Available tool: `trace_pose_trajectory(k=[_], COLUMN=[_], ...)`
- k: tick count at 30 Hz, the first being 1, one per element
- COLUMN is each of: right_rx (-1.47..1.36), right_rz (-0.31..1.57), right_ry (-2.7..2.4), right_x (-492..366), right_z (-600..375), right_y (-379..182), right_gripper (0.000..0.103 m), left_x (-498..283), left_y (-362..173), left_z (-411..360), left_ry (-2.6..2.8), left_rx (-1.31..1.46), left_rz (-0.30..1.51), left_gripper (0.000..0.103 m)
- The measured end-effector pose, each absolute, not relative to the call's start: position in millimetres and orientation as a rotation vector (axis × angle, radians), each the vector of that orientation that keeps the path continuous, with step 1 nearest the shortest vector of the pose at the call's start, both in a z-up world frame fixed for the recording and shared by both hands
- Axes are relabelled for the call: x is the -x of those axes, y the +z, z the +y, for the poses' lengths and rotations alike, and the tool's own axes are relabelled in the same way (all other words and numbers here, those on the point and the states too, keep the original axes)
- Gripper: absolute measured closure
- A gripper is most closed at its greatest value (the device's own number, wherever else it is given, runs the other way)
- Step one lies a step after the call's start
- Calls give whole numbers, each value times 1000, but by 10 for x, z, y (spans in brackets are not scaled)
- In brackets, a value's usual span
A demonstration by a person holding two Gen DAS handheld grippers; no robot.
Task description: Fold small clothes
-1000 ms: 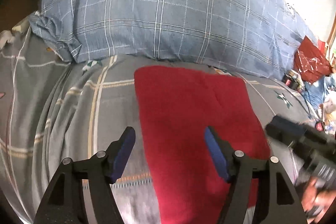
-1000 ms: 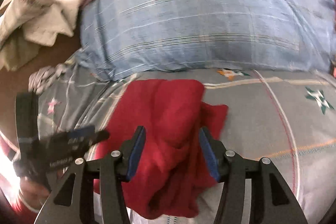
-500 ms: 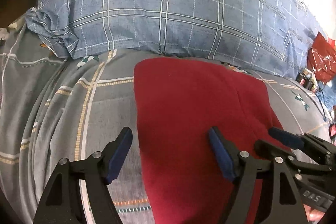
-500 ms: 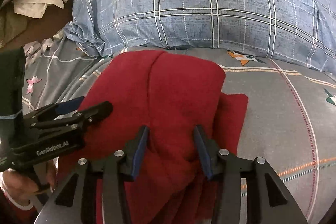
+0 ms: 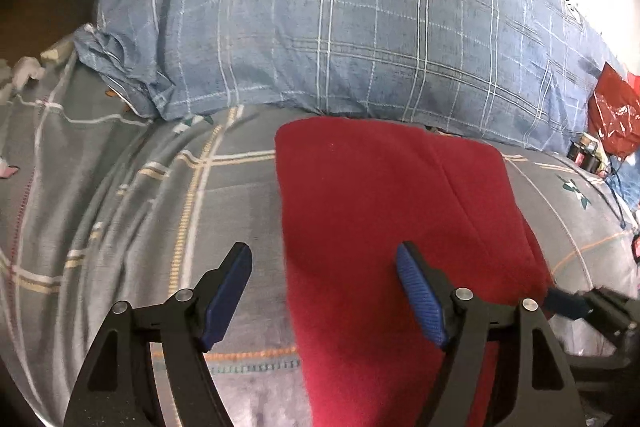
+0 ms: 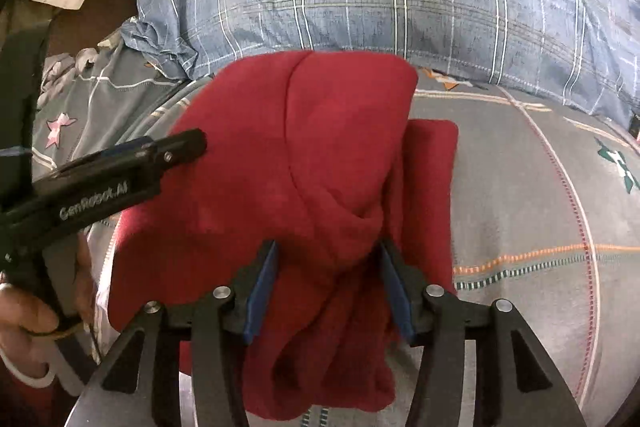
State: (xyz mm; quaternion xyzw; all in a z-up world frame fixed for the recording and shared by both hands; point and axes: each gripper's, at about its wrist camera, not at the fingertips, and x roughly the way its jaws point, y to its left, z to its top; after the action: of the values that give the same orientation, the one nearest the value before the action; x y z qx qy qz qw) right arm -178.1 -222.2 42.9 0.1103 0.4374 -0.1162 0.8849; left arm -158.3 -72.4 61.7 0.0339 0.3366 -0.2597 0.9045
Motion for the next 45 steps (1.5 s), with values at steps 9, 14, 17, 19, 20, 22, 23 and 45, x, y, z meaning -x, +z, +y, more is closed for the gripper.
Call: trace_pose_trajectory(k=[9, 14, 17, 19, 20, 22, 23, 45], right_rx=[-305, -312, -306, -299, -294, -282, -269, -207], right_rz=[786, 754, 747, 746, 744, 741, 737, 753], right_ry=[-237, -247, -254, -258, -261, -273, -286, -340], right_x=[2043, 2110, 2132, 2142, 2147, 2158, 2161, 1949], right_z=[-2161, -2135, -2114, -2095, -2081, -2060, -2042, -1943], right_y=[698, 785, 811, 819, 823, 832, 838, 820], right_gripper=[32, 27, 26, 26, 25, 25, 24, 17], left_x=[1911, 2128, 2194, 2208, 2204, 2223, 2231, 2053], left_y=[817, 840, 851, 858, 861, 862, 857, 737], left_z=[-513, -417, -370, -342, -336, -303, -285, -235], left_ry=[-511, -507, -509, -508, -510, -512, -512, -495], left_rx=[-90, -109, -108, -107, -105, -94, -88, -56], left_rz=[649, 619, 607, 611, 611, 604, 602, 630], left_gripper=[29, 29, 29, 29, 29, 29, 29, 29])
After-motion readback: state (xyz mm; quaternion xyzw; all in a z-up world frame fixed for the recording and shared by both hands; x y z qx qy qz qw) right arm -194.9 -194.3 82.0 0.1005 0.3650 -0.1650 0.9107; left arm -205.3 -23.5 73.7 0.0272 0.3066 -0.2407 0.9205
